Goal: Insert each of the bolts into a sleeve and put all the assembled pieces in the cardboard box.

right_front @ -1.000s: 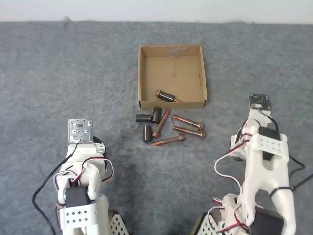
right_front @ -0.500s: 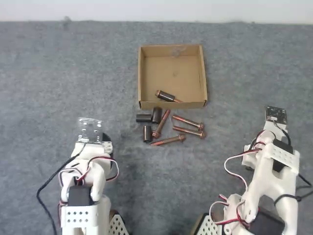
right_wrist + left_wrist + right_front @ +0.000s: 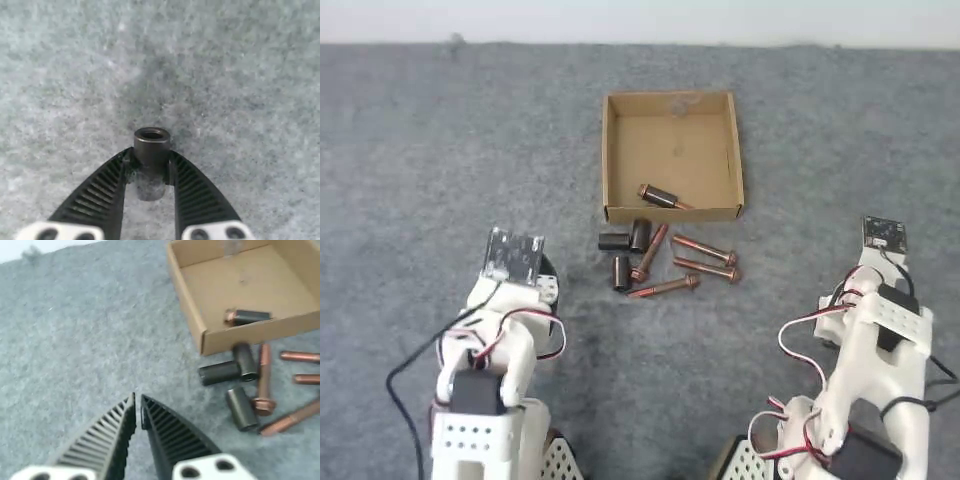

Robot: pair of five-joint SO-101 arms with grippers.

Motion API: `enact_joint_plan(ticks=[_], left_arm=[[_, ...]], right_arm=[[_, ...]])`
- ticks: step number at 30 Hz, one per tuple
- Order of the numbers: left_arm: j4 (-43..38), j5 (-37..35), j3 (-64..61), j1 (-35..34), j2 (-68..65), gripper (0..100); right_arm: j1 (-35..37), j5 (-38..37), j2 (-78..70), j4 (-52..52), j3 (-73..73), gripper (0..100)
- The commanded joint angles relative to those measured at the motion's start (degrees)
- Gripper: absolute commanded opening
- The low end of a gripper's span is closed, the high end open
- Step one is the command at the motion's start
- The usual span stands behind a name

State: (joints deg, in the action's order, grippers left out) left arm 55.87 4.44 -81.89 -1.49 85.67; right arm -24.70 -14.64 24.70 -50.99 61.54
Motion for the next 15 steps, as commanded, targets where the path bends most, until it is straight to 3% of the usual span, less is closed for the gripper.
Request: enact_joint_plan(ticks=[1,8,12,15], left_arm=[[5.01,0.35,14.29,3.52,-13.89,3],[9.49,0.53,25.98,17.41,-32.35,8],[5.45,0.88,26.33,23.91,-38.07,8],[2.2,6.59,26.42,25.85,-42.11,8]], right_arm=[[-0.75,-0.7,2.68,0.92,-0.35,0.7],[-0.84,-0.79,2.68,0.92,-0.35,0.7],[-0.84,-0.79,2.68,0.92,-0.35,0.7],[-0.84,-0.79,2.68,1.01,-0.35,0.7]])
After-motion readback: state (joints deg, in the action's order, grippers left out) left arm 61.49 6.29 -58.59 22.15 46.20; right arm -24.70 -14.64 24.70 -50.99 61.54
